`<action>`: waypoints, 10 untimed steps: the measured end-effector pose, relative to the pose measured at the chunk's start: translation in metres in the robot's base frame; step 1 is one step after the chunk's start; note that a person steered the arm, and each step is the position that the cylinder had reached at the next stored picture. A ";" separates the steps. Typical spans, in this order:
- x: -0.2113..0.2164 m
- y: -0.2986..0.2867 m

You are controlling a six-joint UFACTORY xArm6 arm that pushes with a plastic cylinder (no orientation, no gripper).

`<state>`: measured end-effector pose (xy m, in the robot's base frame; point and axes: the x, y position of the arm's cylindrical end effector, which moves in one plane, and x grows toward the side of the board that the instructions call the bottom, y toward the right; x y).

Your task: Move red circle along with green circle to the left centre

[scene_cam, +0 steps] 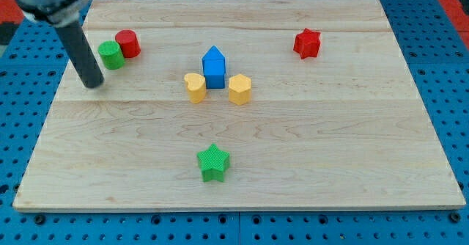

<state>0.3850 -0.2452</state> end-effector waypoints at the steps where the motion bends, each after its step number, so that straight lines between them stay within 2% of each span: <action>1: -0.060 -0.001; 2: -0.110 0.031; 3: -0.098 0.077; 4: -0.069 0.067; 5: -0.058 0.064; 10: -0.039 -0.021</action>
<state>0.3457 -0.2662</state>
